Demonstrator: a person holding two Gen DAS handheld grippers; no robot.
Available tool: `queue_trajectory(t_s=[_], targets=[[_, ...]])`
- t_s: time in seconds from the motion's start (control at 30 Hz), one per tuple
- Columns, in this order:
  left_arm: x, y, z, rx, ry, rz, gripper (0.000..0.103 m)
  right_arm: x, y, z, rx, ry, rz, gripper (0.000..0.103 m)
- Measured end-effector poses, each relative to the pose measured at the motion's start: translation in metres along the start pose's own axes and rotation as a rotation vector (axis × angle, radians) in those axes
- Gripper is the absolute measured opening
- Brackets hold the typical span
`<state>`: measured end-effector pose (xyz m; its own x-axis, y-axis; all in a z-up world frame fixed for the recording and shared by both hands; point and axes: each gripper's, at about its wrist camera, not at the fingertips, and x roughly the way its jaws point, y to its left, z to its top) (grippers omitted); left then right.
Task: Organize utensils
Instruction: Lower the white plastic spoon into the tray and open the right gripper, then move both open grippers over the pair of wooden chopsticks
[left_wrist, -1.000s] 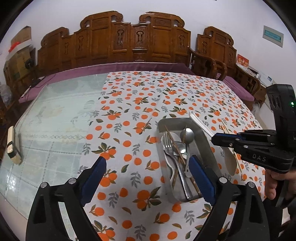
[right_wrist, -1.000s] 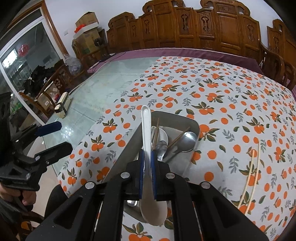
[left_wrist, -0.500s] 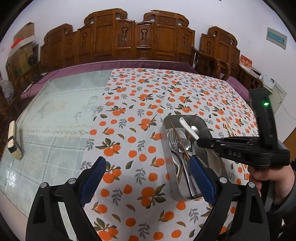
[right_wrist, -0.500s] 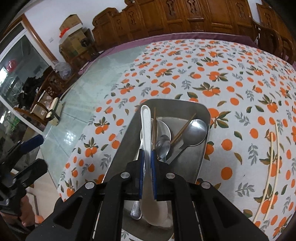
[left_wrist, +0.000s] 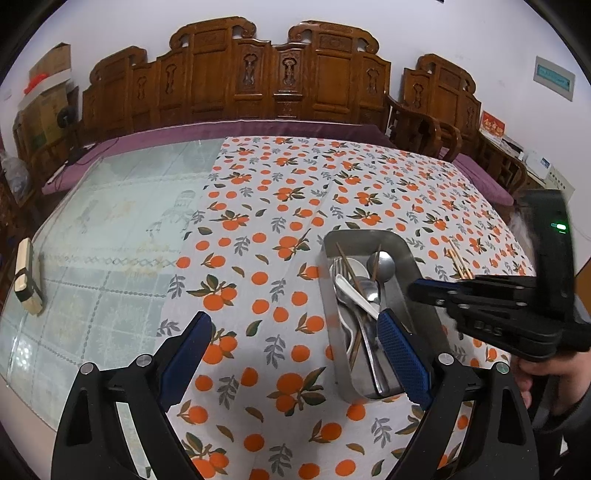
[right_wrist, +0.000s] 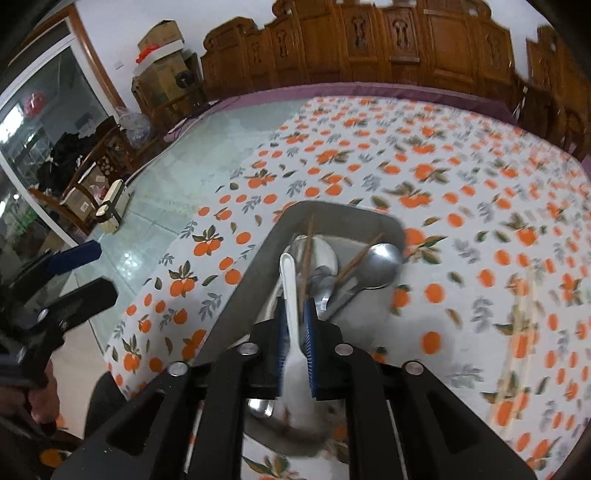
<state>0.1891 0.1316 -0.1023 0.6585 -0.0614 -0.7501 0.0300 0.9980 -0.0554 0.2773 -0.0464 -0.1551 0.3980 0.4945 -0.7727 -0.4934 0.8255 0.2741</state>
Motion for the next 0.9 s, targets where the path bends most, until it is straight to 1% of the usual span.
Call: queue_trajectory(t_s=[0.03,0.07,0.1,0.2,0.27,0.33,0.37,0.4,0.43,0.57,0.6,0.67,0.8,0.9], targets=[[-0.001,-0.002,0.0,0.001,-0.005,0.001,0.087,-0.009,-0.002,-0.002,-0.011,-0.016,-0.01,0.022],[-0.001,-0.005,0.0,0.002,-0.01,0.001,0.088,-0.015,-0.004,-0.004,-0.017,-0.026,-0.018,0.023],[-0.002,-0.008,0.001,0.004,-0.017,-0.002,0.091,-0.022,-0.006,-0.006,-0.025,-0.037,-0.03,0.023],[-0.005,-0.017,0.002,0.01,-0.044,-0.006,0.092,-0.047,-0.019,-0.014,-0.032,-0.068,-0.063,0.025],[-0.004,-0.024,0.002,0.016,-0.046,-0.005,0.093,-0.06,-0.027,-0.018,-0.028,-0.082,-0.076,0.029],[-0.002,-0.032,0.004,0.023,-0.047,-0.011,0.095,-0.073,-0.035,-0.023,-0.022,-0.098,-0.092,0.037],[-0.001,-0.037,0.004,0.03,-0.048,-0.013,0.095,-0.079,-0.038,-0.026,-0.02,-0.106,-0.102,0.04],[0.0,-0.041,0.004,0.035,-0.048,-0.012,0.095,-0.084,-0.041,-0.028,-0.019,-0.113,-0.113,0.046],[0.001,-0.045,0.004,0.042,-0.048,-0.011,0.095,-0.09,-0.045,-0.032,-0.018,-0.118,-0.127,0.054],[0.008,-0.062,0.005,0.058,-0.032,-0.022,0.095,-0.108,-0.063,-0.047,-0.005,-0.131,-0.186,0.07],[0.011,-0.067,0.005,0.064,-0.023,-0.028,0.095,-0.111,-0.069,-0.052,-0.001,-0.13,-0.203,0.077],[0.017,-0.075,0.004,0.077,-0.008,-0.031,0.095,-0.115,-0.08,-0.06,0.008,-0.13,-0.237,0.082],[0.026,-0.091,0.001,0.088,0.015,-0.075,0.095,-0.115,-0.106,-0.075,0.053,-0.107,-0.272,0.083],[0.037,-0.103,-0.001,0.091,0.049,-0.085,0.095,-0.114,-0.121,-0.082,0.065,-0.092,-0.292,0.083]])
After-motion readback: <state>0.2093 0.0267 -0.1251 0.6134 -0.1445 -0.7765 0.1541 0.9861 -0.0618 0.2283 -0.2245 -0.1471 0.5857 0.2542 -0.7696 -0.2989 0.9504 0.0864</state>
